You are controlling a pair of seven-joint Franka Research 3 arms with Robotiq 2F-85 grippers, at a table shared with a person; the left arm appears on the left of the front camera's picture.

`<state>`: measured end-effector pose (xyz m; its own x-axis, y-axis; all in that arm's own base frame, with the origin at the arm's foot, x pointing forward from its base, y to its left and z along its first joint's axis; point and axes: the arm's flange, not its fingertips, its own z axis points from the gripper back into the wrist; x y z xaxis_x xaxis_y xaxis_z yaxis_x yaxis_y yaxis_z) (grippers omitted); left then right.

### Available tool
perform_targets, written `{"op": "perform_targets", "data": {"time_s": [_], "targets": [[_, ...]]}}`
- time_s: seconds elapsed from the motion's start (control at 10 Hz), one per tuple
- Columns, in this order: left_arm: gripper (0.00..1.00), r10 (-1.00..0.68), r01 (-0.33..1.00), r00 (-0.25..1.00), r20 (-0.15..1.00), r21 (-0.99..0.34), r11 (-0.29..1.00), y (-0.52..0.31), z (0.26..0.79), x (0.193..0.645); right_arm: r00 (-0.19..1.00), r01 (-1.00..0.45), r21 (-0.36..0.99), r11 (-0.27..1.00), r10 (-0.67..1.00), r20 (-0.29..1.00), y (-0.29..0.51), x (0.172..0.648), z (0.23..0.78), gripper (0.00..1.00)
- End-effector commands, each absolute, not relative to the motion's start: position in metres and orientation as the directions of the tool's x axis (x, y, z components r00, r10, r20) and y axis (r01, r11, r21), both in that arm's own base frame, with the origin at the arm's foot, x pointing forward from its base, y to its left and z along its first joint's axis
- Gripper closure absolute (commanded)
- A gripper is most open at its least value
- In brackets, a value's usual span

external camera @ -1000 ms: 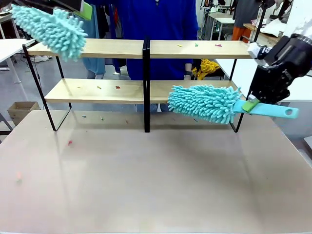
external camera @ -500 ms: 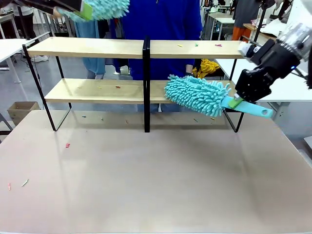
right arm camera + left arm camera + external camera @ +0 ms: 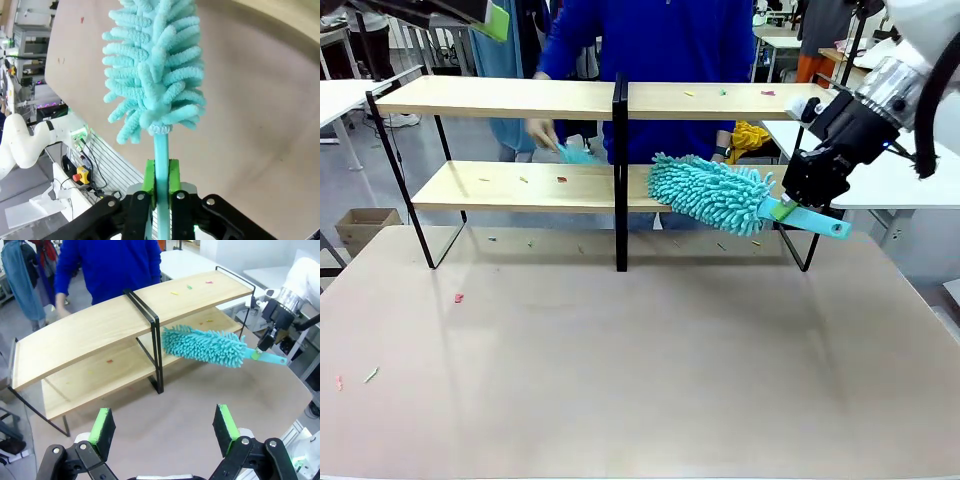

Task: Clean the shelves.
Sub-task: Clean a randomly selected level of the Shelf with the Duster.

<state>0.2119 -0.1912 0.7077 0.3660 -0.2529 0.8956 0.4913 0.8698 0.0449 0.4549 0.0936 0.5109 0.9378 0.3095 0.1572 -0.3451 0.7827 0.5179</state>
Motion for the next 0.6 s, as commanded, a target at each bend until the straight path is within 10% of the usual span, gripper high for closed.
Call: {"op": "perform_targets", "data": {"time_s": [0.0,0.5], "targets": [[0.0,-0.254,0.495,0.358,0.899,0.048,0.868,-0.189,0.707,0.213,0.959,-0.281,0.477,0.833,0.22,0.18,0.084,0.459,0.515,0.88],[0.0,-0.254,0.495,0.358,0.899,0.048,0.868,-0.189,0.707,0.213,0.925,0.36,0.273,0.892,-0.38,0.019,0.054,0.426,0.514,0.88]]}}
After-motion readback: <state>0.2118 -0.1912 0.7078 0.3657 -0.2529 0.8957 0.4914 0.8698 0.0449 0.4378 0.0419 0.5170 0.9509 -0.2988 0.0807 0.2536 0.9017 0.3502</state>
